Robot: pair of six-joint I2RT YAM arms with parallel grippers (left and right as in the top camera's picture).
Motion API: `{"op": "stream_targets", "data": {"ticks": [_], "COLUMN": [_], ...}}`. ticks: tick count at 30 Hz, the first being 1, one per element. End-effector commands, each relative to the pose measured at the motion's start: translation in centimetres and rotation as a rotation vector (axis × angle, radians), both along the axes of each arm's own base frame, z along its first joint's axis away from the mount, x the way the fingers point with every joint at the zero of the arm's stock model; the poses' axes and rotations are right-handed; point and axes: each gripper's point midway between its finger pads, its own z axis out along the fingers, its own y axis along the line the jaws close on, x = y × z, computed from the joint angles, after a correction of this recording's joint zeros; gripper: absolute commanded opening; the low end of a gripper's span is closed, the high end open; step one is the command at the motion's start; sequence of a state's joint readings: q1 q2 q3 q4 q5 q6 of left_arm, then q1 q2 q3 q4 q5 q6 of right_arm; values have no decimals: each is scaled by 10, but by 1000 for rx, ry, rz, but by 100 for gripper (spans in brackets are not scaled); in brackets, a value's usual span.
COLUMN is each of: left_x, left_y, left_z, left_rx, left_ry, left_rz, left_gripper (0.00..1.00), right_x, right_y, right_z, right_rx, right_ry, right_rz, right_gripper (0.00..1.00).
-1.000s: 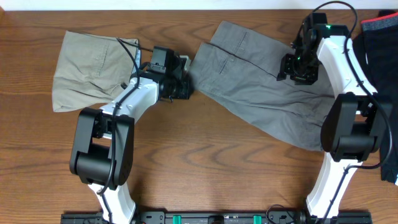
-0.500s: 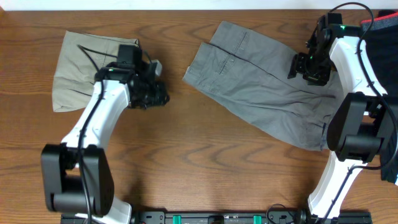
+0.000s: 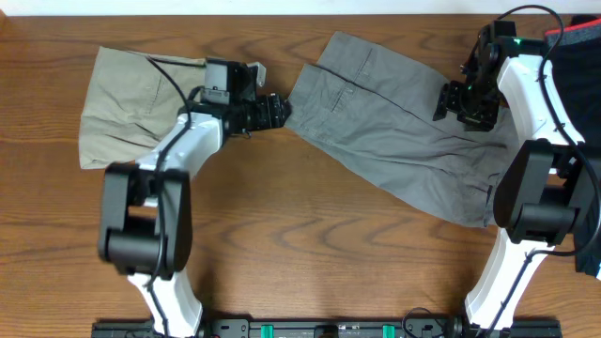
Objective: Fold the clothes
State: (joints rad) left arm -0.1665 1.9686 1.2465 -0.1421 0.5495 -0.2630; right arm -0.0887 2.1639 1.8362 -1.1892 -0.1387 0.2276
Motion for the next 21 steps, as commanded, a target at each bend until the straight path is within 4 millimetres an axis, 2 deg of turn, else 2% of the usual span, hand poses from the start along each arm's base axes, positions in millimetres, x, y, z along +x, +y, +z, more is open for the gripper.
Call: {"op": "stream_targets", "data": {"ticks": [1,3,7,8,13,21], "left_x": [-1,-2,-1,-1,-1,-31], "left_y": [-14,-16,-16,-15,-7,33], "left_z": [0,1,4,6,29,101], "left_rx": [-114,-126,-127,-128,-131,-87], "left_ry": [47,48,41,39,7,-42], "left_rz": [-6,-15,-15,-13,-1,38], "left_gripper": [69,56,11,6,5,6], "right_x": [0,1,1,0,-2,-13], "right_y": [0,0,-1,-3,-12,-40], "right_z": [15,15,15,15,15,14], "right_rx": [6,6,4,0,-13,-9], "right_ry": [-31,-32,-32,-31,-22,13], "right_rz": [-13,-13,-15,-18,-35,-102], "right_gripper": [70,70,70,70,70,71]}}
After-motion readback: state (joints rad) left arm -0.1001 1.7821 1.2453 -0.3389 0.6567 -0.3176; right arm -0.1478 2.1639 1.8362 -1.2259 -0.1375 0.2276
